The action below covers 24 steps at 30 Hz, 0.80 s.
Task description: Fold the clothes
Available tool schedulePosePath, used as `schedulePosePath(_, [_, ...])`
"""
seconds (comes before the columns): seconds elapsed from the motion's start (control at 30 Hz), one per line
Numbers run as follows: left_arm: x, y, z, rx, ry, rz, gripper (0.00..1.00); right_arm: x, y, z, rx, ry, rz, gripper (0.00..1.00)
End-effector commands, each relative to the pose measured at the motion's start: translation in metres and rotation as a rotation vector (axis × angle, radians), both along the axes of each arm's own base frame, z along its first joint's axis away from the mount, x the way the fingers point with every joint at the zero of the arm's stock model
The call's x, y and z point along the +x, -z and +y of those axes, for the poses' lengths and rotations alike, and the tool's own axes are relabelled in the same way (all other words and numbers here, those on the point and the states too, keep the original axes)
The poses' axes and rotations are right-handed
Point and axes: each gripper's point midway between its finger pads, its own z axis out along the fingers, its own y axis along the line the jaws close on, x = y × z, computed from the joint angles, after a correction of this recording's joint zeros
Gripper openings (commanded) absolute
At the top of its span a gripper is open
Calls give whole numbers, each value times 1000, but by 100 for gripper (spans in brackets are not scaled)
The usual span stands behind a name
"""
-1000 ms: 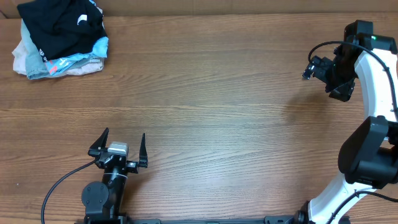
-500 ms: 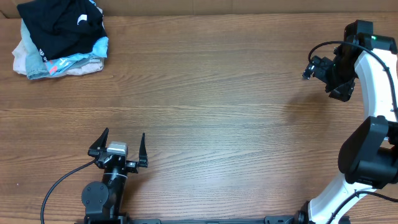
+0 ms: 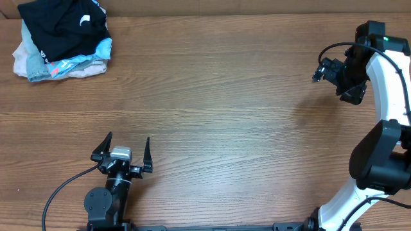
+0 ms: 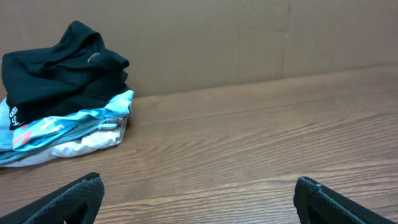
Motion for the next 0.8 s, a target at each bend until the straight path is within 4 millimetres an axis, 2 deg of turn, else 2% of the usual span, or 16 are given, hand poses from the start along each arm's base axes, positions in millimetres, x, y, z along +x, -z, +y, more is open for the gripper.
schedulePosePath(0.0, [0,0,0,-12,-5,-2,100,5,-14,-2,-12,2,-43,100])
schedulePosePath(0.1, [0,0,0,-13,-5,-1,100,1,-18,-8,-64,-3,-37,100])
schedulePosePath(0.17, [0,0,0,-13,-5,-1,100,-2,-29,-14,-107,4,-51,100])
schedulePosePath(0.23, [0,0,0,-12,-5,-2,100,0,-44,-14,-117,7,-103,100])
schedulePosePath(0.3, [0,0,0,-12,-5,-2,100,6,-69,-12,-124,6,-200,100])
schedulePosePath(0.4, [0,0,0,-12,-5,-2,100,16,-112,-1,-119,-15,-374,100])
schedulePosePath(0.57, [0,0,0,-13,-5,-1,100,8,-166,26,-156,-69,-612,100])
schedulePosePath(0.67, [0,0,0,-13,-5,-2,100,-2,-183,43,-167,-106,-737,100])
schedulePosePath(0.77, [0,0,0,-13,-5,-1,100,-21,-182,61,-187,-185,-826,100])
